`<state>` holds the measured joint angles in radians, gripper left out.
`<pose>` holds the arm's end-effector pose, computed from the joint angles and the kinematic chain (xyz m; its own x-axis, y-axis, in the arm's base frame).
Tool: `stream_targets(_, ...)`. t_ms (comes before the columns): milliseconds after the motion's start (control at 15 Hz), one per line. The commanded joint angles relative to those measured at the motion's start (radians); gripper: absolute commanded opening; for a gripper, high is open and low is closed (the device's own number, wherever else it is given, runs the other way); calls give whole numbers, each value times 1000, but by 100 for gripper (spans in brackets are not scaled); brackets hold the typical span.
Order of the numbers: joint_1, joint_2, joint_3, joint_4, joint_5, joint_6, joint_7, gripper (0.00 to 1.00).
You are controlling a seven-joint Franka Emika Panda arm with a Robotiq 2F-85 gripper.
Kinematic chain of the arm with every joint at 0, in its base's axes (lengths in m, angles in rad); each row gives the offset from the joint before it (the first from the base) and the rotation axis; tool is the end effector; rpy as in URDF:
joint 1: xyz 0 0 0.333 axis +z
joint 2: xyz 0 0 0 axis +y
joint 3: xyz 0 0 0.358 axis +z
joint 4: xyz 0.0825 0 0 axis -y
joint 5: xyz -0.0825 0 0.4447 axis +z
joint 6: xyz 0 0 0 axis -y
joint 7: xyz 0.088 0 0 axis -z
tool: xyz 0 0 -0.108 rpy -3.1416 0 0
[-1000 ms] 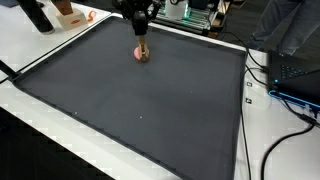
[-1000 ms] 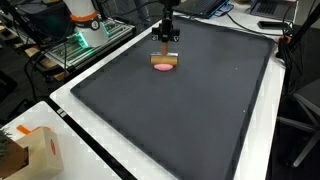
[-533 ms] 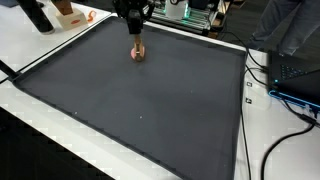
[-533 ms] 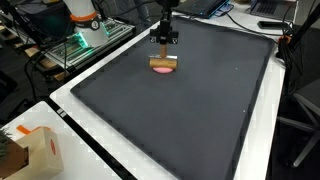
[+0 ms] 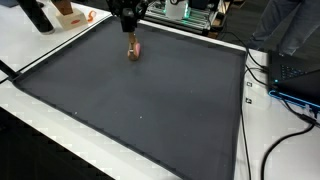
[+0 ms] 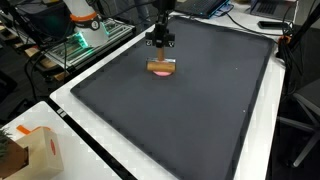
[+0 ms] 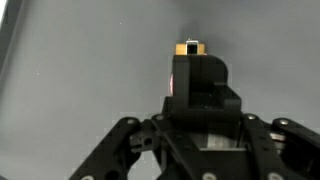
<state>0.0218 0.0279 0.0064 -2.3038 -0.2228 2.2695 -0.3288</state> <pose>0.5529 0.0098 0.3289 0.8720 0.4742 -0.1213 0.4875 -0.8638 0.1275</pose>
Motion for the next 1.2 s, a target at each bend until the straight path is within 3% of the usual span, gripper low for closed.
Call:
stream_targets(0,-26,22,-19,-42,-43,43,1,24)
stream_targets(467,-29,-12,-15,-72,-23,72,-52,24)
stream_targets(1133,4,-38,16,-104,121,143,-373,24)
